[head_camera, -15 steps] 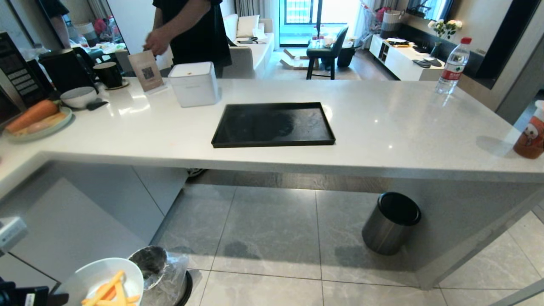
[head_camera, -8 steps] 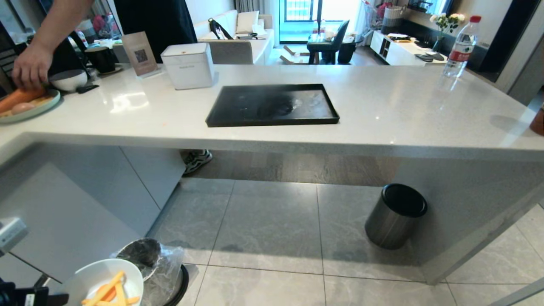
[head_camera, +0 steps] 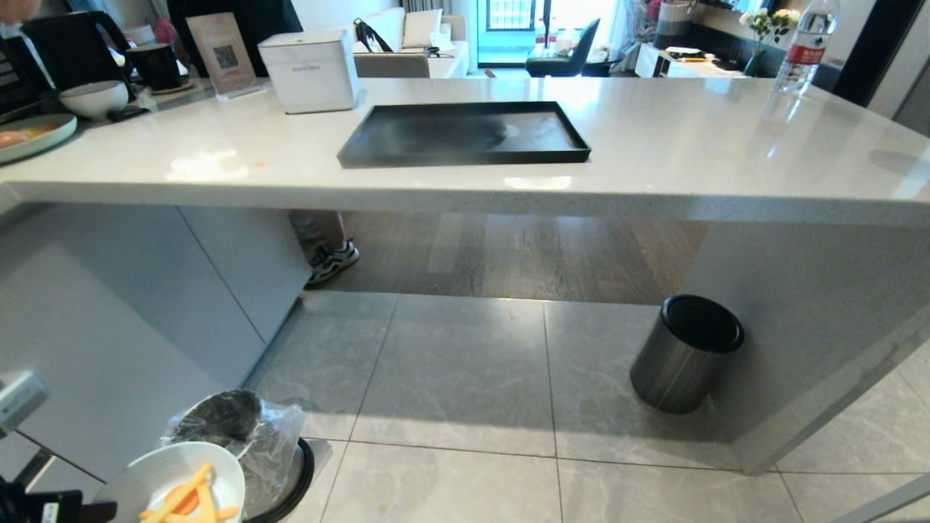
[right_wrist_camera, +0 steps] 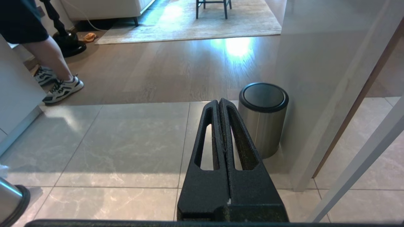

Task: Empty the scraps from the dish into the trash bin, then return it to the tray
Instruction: Move the bowl over the trash can

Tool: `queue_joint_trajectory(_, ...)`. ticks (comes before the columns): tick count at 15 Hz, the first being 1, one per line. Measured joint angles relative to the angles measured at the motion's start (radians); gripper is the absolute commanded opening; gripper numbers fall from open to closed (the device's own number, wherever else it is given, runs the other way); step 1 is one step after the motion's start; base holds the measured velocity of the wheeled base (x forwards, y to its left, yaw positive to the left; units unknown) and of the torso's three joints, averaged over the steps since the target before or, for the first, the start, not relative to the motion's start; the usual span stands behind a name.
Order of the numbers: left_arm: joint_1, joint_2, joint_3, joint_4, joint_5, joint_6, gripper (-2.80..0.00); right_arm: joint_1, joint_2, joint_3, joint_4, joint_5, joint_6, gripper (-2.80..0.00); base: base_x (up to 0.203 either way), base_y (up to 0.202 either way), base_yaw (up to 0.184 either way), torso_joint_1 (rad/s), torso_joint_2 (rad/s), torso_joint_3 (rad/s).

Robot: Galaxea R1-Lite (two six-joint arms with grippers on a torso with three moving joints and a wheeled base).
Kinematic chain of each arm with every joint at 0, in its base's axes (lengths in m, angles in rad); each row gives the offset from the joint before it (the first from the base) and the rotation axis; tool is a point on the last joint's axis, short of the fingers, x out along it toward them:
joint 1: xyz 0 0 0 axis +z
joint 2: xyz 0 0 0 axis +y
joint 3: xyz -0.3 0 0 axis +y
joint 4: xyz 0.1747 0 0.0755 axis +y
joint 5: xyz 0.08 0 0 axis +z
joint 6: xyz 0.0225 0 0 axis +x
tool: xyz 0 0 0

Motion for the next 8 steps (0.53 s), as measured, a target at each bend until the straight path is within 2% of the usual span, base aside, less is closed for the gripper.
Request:
queue_joint_trajectory(4,0.000,-0.004,0.001,0.002,0.001,0.000,-2.80,0.000,0.000,0.000,0.000,0.000,0.000,-2.80,0.000,0.000,0.000,0.008,0.42,0.440)
queue_joint_trajectory(5,0.000,-0.005,0.001,0.003,0.001,0.000,-2.80,0.000,0.000,0.000,0.001,0.000,0.000,-2.80,0.000,0.000,0.000,0.007,0.23,0.261)
queue_joint_trajectory(8,0.000,-0.010,0.001,0.021,0.000,-0.001,-2.80,0.000,0.000,0.000,0.000,0.000,0.000,-2.80,0.000,0.000,0.000,0.000,0.00,0.000)
